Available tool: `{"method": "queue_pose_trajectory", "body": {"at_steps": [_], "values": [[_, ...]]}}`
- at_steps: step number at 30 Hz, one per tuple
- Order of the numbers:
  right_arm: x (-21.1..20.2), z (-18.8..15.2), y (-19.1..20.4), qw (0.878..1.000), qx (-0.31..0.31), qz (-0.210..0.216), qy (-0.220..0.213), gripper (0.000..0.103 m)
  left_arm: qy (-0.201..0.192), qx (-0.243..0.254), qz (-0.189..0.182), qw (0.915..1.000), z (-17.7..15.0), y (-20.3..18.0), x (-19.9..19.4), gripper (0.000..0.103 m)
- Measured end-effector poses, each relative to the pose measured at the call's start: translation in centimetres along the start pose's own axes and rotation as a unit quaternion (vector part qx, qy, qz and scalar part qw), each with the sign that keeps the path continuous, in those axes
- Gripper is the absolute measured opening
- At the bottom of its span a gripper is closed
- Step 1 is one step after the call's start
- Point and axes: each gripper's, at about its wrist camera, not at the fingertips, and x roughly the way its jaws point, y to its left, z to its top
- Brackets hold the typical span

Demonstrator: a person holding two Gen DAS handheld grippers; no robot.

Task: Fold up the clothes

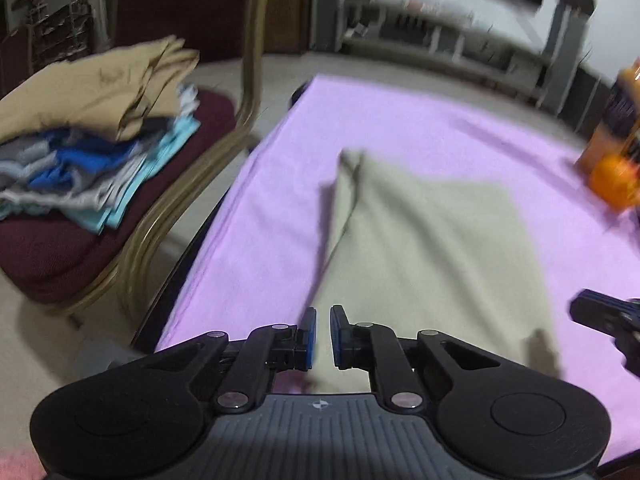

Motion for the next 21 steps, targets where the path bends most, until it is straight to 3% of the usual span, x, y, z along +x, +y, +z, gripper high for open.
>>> {"method": "queue_pose_trajectory", "body": {"at_steps": [2, 6, 10, 11, 16, 19, 21], "values": [[0.4, 1.5, -2.2, 0.997, 0.069, 0.013, -0.012, 0.006, -0.018, 0.027, -0.022, 0.9992, 1.4, -2.0, 0.4, 0.012], [4.3, 3.2, -4.8, 0.984, 0.159, 0.079, 0.026, 0.011, -0.004, 0.083, -0.054, 0.9951, 2.9, -6.0, 4.4, 0.017], [9.3, 2.6, -6.3, 0.964, 0.208, 0.141, 0.093, 0.011, 0.034, 0.054, -0.019, 0.9978, 2.6, -5.3, 9.5, 0.015], [10.4, 2.2, -6.7, 0.960, 0.219, 0.143, 0.103, 0.003, 0.037, 0.037, -0.015, 0.9985, 2.5, -4.5, 10.0, 0.014], [10.3, -0.4, -10.7, 0.936, 0.333, 0.110, 0.021, 0.000, 0.019, -0.006, 0.016, 0.9997, 2.0, -2.3, 8.1, 0.013], [8.4, -0.5, -11.7, 0.942, 0.328, 0.075, -0.006, 0.001, -0.028, 0.003, 0.061, 0.9977, 2.1, -1.9, 5.8, 0.010], [7.3, -0.3, -12.4, 0.941, 0.331, 0.061, -0.028, 0.006, -0.056, 0.014, 0.057, 0.9967, 3.1, -2.0, 4.9, 0.009]]}}
